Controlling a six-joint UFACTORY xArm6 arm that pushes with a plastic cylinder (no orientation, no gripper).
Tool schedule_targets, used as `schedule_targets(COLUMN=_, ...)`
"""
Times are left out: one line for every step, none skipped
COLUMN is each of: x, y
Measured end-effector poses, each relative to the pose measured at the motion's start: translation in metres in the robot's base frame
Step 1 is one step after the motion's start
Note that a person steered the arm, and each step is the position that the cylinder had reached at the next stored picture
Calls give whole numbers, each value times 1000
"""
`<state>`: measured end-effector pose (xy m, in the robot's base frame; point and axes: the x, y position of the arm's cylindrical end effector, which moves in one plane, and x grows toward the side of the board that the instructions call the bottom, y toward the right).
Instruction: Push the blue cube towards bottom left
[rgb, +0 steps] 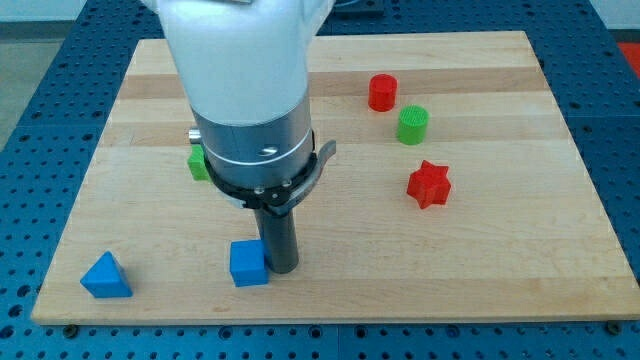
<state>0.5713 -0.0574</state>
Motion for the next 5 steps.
schedule_targets(x=1, y=-13)
schedule_targets(x=1, y=-31)
schedule_targets(x=2, y=-48)
schedule_targets(x=4, y=-55)
schedule_targets(x=10, y=-57)
